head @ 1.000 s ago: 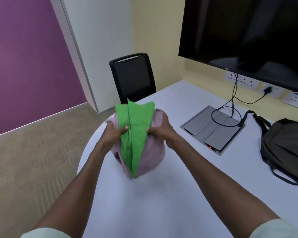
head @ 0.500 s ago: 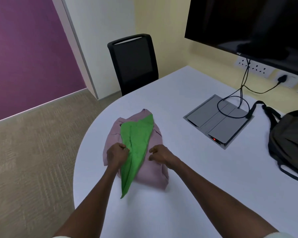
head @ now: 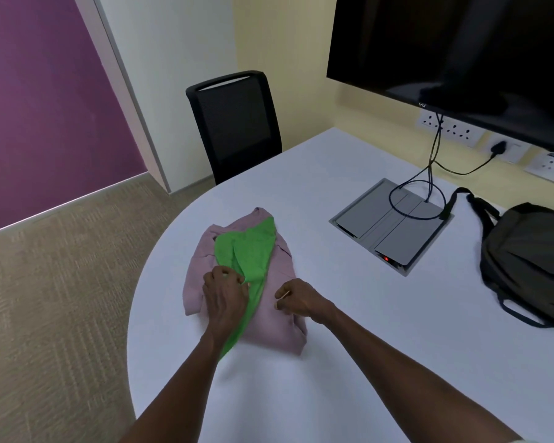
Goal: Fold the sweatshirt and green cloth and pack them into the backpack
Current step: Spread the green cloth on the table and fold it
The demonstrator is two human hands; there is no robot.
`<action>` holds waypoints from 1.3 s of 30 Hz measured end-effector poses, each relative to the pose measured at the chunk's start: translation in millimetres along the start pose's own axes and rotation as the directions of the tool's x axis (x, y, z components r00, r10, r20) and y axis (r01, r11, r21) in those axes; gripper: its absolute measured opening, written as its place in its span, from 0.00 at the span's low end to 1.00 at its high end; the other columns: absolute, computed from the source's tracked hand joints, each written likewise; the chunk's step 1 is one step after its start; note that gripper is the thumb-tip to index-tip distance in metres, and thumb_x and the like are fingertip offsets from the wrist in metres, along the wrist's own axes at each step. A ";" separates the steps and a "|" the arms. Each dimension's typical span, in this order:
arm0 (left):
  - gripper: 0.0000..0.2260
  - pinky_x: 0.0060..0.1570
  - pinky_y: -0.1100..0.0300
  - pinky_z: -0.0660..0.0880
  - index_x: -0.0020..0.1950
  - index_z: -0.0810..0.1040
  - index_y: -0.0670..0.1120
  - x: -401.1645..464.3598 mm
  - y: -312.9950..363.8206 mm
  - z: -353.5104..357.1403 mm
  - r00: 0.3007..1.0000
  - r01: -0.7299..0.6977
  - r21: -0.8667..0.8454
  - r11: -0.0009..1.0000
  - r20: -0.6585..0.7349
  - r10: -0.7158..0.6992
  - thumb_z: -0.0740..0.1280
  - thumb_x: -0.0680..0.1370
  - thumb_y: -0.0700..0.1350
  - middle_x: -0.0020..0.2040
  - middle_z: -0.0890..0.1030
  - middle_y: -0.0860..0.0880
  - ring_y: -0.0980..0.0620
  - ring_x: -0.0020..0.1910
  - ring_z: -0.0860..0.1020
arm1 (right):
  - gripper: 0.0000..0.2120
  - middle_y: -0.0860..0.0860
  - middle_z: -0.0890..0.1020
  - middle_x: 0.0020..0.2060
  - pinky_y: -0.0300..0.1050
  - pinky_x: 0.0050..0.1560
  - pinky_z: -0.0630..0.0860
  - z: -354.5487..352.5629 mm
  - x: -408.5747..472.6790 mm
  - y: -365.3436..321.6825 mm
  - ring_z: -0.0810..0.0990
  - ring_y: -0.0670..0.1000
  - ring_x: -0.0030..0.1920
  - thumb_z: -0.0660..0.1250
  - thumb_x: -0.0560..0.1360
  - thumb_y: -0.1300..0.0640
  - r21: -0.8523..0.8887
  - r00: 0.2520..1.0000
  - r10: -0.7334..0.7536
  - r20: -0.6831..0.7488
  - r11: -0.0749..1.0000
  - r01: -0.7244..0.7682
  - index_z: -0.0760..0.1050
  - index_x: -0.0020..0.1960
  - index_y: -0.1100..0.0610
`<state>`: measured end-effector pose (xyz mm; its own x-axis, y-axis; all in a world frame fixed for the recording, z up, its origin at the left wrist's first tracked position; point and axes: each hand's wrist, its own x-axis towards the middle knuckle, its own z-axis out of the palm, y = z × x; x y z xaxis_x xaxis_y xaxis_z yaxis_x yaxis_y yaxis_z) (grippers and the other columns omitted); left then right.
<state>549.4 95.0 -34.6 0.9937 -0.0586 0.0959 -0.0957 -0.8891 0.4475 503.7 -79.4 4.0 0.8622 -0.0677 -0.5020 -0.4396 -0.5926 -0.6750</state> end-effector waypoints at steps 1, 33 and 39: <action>0.05 0.45 0.50 0.71 0.46 0.80 0.43 1.0 2.1 -3.5 0.999 -0.032 -0.095 0.995 -0.013 0.031 0.73 0.74 0.43 0.48 0.80 0.42 0.40 0.47 0.76 | 0.13 0.58 0.83 0.54 0.45 0.53 0.79 -1.1 -1.9 -2.3 0.81 0.52 0.48 0.72 0.74 0.62 -0.014 1.000 -0.019 -0.018 1.000 0.019 0.81 0.57 0.61; 0.15 0.45 0.59 0.75 0.47 0.83 0.63 -19.0 81.3 -169.0 0.818 -0.551 -0.430 0.715 -0.110 0.564 0.69 0.77 0.40 0.43 0.83 0.57 0.58 0.43 0.79 | 0.16 0.45 0.80 0.53 0.40 0.43 0.72 -52.5 -110.0 -75.8 0.73 0.38 0.39 0.71 0.72 0.56 -0.177 0.678 -0.574 -0.459 0.807 0.564 0.75 0.59 0.52; 0.04 0.41 0.60 0.75 0.47 0.80 0.51 -29.7 65.0 -160.7 0.864 -0.446 -0.376 0.812 0.055 0.500 0.73 0.76 0.47 0.41 0.81 0.55 0.57 0.39 0.78 | 0.06 0.43 0.80 0.36 0.45 0.38 0.73 -55.1 -119.4 -76.0 0.78 0.48 0.39 0.70 0.71 0.51 -0.217 0.698 -0.495 -0.517 0.865 0.453 0.77 0.40 0.53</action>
<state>504.2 112.0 134.5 0.8140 -0.5205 0.2577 -0.5432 -0.5253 0.6549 448.0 -70.5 145.0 0.9500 -0.1687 0.2629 0.0647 -0.7173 -0.6937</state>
